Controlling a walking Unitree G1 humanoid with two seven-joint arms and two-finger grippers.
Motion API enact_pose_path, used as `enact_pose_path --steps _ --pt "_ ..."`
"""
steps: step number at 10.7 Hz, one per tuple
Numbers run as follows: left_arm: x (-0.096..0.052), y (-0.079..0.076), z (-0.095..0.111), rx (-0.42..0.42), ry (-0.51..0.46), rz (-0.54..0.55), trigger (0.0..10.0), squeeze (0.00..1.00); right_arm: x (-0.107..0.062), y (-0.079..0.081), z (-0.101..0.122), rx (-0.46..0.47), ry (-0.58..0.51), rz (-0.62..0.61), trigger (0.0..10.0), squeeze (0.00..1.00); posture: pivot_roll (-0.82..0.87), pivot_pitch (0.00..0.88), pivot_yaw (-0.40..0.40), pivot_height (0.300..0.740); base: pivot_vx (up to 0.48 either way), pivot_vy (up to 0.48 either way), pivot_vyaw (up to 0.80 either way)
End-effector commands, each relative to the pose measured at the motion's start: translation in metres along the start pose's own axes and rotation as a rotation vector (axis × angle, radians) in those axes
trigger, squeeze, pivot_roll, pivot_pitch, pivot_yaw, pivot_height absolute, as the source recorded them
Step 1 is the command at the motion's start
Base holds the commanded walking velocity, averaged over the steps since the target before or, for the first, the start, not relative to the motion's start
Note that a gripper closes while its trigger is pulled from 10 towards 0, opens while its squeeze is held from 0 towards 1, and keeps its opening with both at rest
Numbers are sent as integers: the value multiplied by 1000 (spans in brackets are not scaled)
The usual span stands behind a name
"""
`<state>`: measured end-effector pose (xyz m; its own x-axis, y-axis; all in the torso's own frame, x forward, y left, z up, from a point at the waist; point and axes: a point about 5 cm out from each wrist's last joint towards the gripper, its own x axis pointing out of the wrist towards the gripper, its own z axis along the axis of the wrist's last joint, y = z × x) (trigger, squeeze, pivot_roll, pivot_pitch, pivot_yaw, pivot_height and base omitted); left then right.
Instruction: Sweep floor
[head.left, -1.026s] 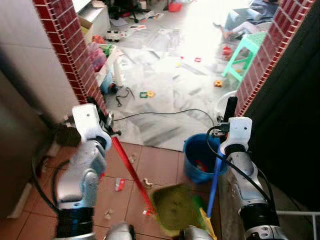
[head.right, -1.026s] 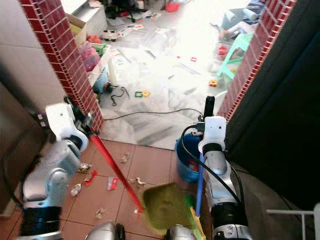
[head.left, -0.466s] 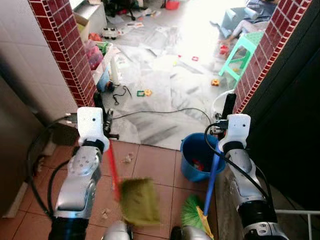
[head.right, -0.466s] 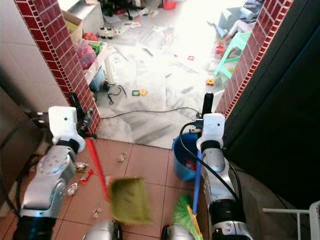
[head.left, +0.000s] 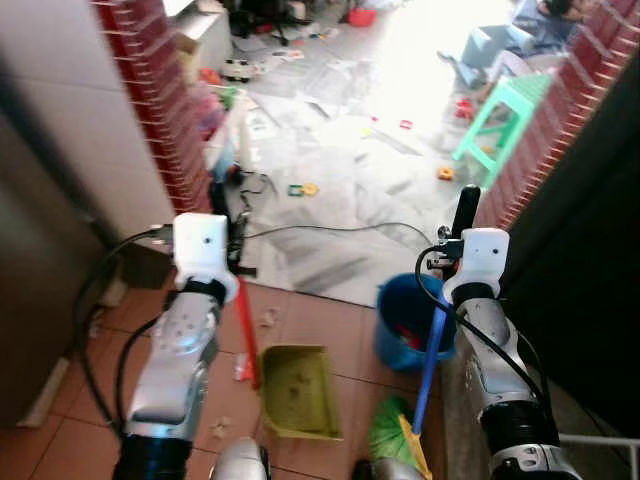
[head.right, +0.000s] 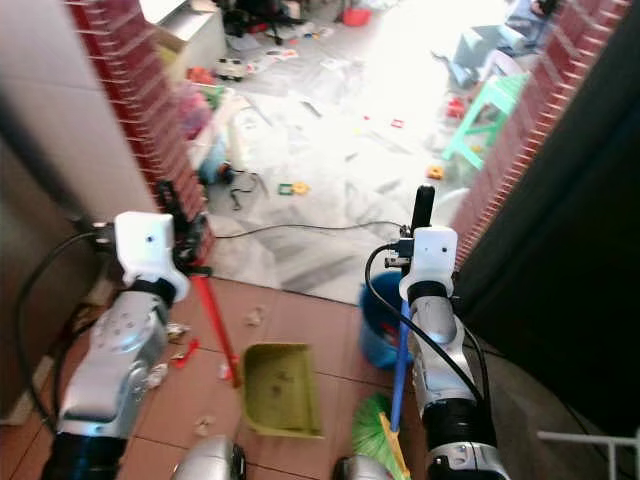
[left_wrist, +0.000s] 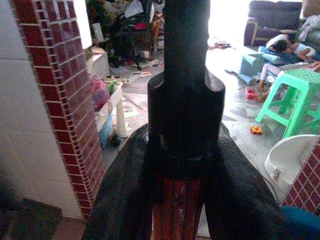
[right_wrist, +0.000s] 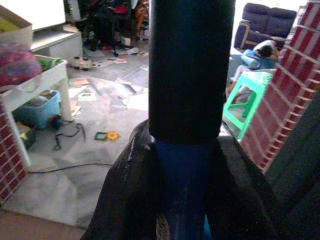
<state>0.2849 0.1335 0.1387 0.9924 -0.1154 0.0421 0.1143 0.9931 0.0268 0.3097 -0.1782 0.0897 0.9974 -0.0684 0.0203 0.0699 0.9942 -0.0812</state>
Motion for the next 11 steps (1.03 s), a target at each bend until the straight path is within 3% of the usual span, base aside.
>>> enact_pose_path --steps 1,5,8,11 --pt "7 2 23 48 -105 -11 10000 0 6 5 8 18 -28 -9 10000 0 18 15 -36 740 0 480 0" --pt "16 0 48 74 -172 -78 10000 0 12 6 10 -12 -44 -35 10000 0 24 35 -35 740 0 480 0" --pt "13 -8 48 80 -160 -98 10000 0 13 6 9 -23 -46 -40 10000 0 28 41 -34 740 0 480 0" --pt "6 -5 41 118 -140 -102 10000 0 14 9 9 -32 -47 -40 10000 0 35 43 -35 740 0 436 0"
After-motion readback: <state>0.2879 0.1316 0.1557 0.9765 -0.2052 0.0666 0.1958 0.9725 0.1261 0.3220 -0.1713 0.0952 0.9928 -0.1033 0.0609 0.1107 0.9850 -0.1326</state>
